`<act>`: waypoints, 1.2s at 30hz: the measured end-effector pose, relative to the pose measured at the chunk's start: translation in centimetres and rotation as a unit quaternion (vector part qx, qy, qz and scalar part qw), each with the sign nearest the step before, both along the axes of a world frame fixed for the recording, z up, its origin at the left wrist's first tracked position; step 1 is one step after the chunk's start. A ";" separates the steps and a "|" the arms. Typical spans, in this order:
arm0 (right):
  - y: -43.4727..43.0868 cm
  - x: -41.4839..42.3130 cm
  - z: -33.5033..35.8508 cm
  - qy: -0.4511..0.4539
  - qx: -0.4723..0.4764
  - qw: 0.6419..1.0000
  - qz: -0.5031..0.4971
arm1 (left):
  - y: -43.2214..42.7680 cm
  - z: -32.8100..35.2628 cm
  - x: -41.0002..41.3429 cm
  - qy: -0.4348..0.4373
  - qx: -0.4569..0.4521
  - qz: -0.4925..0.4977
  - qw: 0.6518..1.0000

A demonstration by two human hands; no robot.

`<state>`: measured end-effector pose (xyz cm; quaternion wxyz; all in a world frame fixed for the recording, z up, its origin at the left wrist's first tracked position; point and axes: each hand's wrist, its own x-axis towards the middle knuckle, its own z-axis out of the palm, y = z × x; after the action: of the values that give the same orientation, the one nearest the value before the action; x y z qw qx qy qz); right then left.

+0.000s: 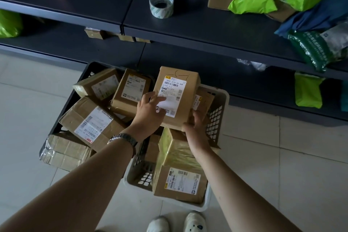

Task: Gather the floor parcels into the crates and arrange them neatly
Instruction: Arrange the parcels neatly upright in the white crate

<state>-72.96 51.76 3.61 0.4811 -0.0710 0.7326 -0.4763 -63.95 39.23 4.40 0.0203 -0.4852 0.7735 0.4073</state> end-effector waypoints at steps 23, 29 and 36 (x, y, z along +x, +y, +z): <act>-1.6 0.4 4.6 0.118 -0.002 0.989 -0.090 | -4.5 6.1 6.6 0.107 0.025 0.112 0.988; -4.4 1.5 3.2 0.098 0.012 0.968 -0.231 | -6.4 2.7 5.4 0.106 0.060 0.034 0.992; -5.7 3.4 1.4 0.125 0.032 0.946 -0.296 | -8.3 0.7 4.7 0.103 0.073 -0.050 0.991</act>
<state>-69.57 46.05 5.01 0.2252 0.1057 0.7897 -0.5608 -59.24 30.94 5.07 -0.0037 -0.3986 0.7627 0.5092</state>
